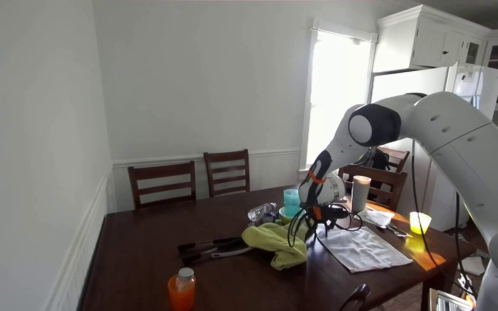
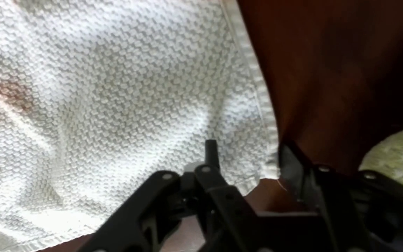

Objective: Use the corners to fold the towel

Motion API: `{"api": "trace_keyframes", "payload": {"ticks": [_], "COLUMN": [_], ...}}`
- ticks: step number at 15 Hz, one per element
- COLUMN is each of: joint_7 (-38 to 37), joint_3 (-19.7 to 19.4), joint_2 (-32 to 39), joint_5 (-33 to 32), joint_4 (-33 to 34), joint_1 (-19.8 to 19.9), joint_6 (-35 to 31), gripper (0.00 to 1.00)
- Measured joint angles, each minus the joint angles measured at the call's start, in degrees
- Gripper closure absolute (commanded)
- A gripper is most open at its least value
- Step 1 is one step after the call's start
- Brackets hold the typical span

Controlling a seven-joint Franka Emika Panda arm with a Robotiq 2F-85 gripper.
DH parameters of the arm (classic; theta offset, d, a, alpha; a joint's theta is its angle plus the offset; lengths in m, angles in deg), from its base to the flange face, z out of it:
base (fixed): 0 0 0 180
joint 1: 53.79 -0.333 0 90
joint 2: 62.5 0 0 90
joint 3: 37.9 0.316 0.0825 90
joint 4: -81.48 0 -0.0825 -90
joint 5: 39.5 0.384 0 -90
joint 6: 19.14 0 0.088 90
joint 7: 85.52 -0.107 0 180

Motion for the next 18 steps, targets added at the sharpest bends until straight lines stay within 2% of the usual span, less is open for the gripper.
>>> {"api": "trace_keyframes", "payload": {"ticks": [3,10,18], "joint_7": [-0.1,-0.2,-0.2], "joint_3": [0.0,-1.0,-2.0], "joint_2": [0.1,-0.5,-5.6], "joint_5": [0.1,0.1,1.6], "joint_4": [0.2,0.3,-0.9], "joint_1": [0.0,-0.2,-0.1], "joint_6": [0.0,-0.2,-0.6], "gripper": [0.99,0.99,0.99]}}
